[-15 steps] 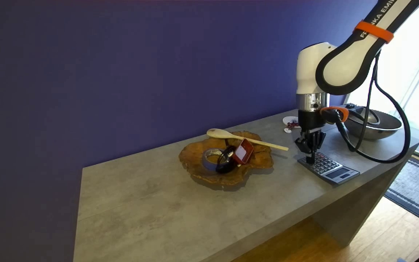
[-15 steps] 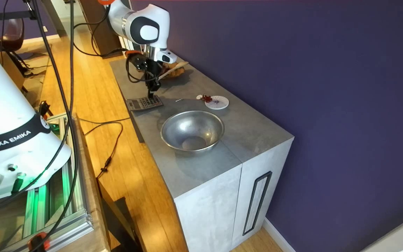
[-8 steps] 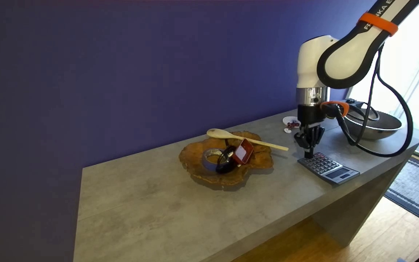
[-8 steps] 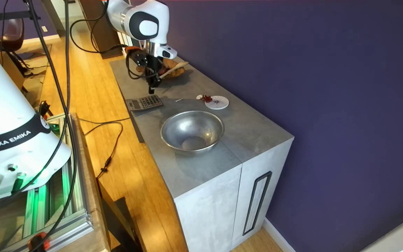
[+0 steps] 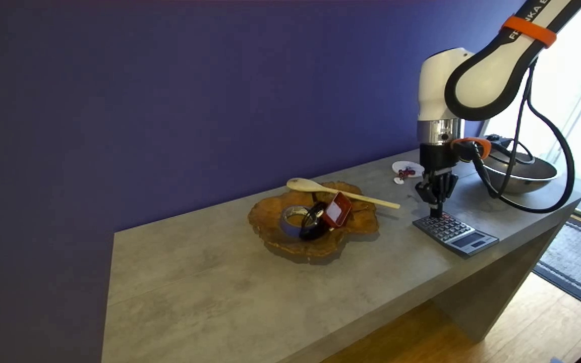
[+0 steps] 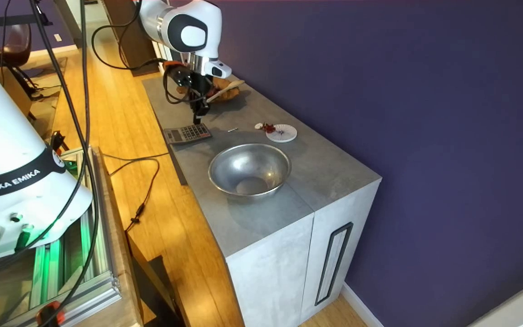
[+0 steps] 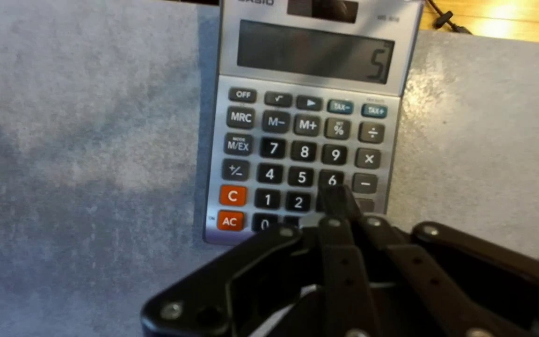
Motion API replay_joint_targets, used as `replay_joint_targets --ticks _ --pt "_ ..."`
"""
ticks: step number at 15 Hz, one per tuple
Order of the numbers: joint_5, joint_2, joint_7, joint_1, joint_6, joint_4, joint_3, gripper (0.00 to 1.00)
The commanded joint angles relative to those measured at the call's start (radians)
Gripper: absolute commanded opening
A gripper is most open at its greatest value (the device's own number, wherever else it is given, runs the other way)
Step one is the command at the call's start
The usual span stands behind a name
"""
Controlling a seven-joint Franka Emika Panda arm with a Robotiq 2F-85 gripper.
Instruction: Press four buttons on the calculator
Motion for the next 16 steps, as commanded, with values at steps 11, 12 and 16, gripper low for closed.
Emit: replay_joint_targets --ticks 11,12,16 --pt "0.010 -0.001 -0.062 -0.039 -0.027 -0.030 0.006 0.00" --pt "0.010 0.001 -0.064 -0.039 -0.029 -0.029 0.006 0.00" --pt "0.011 0.012 -0.076 -0.039 -0.038 -0.022 0.009 0.00"
